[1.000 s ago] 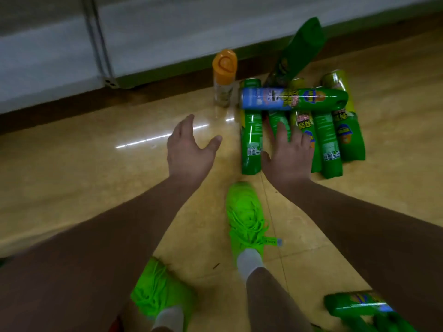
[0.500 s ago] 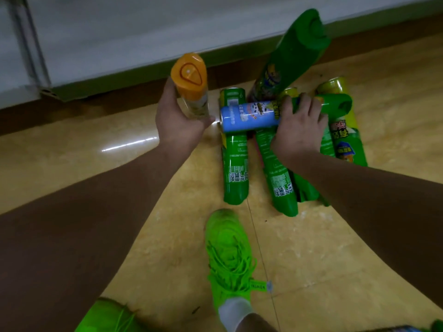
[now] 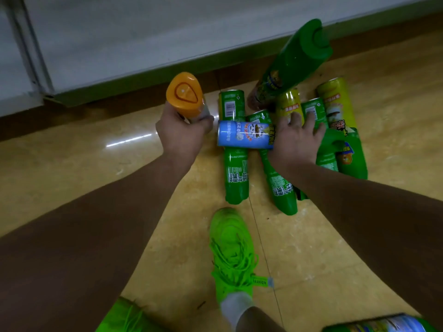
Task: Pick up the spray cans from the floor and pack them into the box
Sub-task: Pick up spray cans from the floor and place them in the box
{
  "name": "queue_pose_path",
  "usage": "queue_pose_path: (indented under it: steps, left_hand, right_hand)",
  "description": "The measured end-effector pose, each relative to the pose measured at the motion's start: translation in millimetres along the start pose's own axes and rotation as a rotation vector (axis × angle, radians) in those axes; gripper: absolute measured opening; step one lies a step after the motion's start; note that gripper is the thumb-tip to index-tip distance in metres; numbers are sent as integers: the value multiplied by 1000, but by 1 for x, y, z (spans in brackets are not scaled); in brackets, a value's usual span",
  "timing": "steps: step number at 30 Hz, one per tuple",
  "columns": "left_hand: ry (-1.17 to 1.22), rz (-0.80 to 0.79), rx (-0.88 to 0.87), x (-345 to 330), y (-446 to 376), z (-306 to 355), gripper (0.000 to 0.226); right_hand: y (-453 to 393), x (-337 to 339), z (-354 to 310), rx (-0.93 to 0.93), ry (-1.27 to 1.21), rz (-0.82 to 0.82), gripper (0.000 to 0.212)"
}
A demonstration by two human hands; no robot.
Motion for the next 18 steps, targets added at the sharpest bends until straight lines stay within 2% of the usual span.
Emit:
queue_pose_path:
  steps: [5, 10, 18]
  left_hand:
    - [0, 3, 16, 27, 19, 2, 49]
    - [48, 114, 76, 79, 41, 2, 46]
    - [79, 221, 104, 183, 75, 4, 42]
  right_hand:
    - [30, 7, -8, 53, -85, -31, 64]
    - [71, 17, -21, 37, -264, -99, 69]
    - [129, 32, -96, -17, -808, -576, 68]
Point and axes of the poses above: each hand's wrist, its own y-axis away from the middle knuckle, its own x-axis out of the back of the hand, z = x × y, the point moved 10 cm from there along -y, towards the middle knuckle, and after that the axes turned 5 degrees about y, right-handed, at the moved point
